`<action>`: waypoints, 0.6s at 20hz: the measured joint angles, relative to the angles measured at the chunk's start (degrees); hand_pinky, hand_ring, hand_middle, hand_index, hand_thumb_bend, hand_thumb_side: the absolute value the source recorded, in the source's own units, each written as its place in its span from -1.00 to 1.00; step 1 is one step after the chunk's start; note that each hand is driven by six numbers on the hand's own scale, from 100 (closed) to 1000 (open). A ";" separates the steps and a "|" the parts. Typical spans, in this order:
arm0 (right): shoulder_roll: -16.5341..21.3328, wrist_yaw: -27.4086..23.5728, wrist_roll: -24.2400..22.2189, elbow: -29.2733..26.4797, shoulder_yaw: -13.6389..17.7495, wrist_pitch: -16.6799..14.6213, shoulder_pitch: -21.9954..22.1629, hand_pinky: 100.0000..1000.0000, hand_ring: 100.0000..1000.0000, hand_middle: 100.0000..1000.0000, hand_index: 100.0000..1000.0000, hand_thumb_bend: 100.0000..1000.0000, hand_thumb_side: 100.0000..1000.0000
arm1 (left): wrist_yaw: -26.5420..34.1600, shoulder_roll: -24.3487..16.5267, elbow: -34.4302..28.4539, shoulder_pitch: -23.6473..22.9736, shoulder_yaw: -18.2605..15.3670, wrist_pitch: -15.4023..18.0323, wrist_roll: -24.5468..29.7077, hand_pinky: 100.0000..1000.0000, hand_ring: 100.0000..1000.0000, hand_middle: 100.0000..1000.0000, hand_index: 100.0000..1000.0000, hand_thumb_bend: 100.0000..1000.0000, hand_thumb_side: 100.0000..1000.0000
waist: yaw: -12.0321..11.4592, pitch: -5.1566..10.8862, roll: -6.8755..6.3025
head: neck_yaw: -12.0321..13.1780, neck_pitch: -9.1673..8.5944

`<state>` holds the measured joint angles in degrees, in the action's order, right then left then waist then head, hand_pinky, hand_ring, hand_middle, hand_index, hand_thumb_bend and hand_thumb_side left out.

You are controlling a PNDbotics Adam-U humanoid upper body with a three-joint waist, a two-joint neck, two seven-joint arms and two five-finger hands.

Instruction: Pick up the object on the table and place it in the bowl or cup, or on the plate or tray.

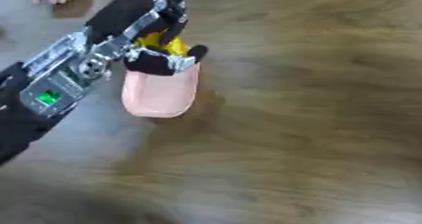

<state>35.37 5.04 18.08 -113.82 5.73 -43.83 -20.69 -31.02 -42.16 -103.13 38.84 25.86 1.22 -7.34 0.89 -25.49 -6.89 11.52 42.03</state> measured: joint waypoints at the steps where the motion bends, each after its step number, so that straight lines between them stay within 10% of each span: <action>1: 0.00 -0.01 -0.01 0.00 0.00 0.01 0.00 -0.43 -0.12 0.22 0.37 -1.00 1.00 | -0.74 0.00 0.15 0.00 0.05 0.35 0.55 -0.97 -0.27 -0.25 -0.10 -0.55 -1.00 | 0.00 0.00 -0.01 | 0.00 0.00; 12: -0.02 -0.06 -0.27 0.00 0.02 0.16 0.00 -0.43 -0.12 0.22 0.37 -1.00 1.00 | -6.24 0.00 1.10 0.32 0.63 2.05 9.30 -0.73 -0.15 -0.07 0.07 -0.68 -0.89 | -0.16 -0.01 -0.01 | 0.00 0.01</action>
<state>35.35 4.99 17.81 -113.82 5.74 -43.67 -20.69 -37.26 -42.16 -102.03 39.16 26.49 3.27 1.96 0.73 -25.50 -6.90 11.52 42.04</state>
